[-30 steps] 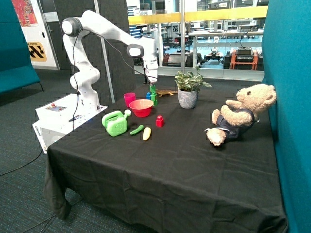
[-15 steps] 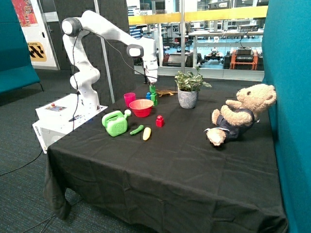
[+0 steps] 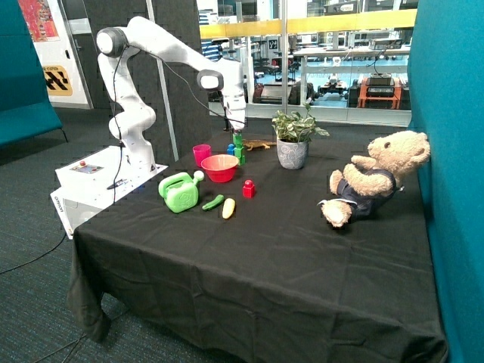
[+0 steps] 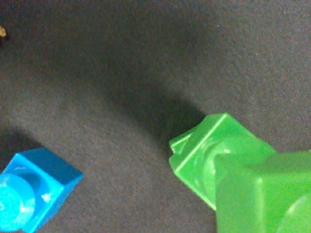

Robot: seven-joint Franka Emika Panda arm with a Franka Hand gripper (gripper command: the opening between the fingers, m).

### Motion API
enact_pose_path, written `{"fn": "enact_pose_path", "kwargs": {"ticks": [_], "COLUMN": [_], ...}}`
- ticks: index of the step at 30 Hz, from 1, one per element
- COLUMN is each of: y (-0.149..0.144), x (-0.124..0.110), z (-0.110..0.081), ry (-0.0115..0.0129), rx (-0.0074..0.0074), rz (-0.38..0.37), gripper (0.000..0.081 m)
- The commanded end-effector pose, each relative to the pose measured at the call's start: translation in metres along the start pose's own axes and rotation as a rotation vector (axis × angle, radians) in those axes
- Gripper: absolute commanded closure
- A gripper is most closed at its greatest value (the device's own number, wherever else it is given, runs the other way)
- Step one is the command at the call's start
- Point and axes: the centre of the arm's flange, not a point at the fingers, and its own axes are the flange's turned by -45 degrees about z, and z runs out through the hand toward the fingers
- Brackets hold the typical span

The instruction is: Stack green blocks

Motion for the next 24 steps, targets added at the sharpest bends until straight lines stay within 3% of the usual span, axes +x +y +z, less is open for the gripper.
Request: {"fn": "enact_pose_path", "kwargs": {"ticks": [1, 24], "y": [0.0002, -0.0048], "x": [0.0049, 0.0088], "z": [0.0023, 0.0059], "ry": [-0.0063, -0.0063], "rx": [0.0007, 0.0007], "rz": [-0.005, -0.012], "gripper": [0.0808, 0.0808]}}
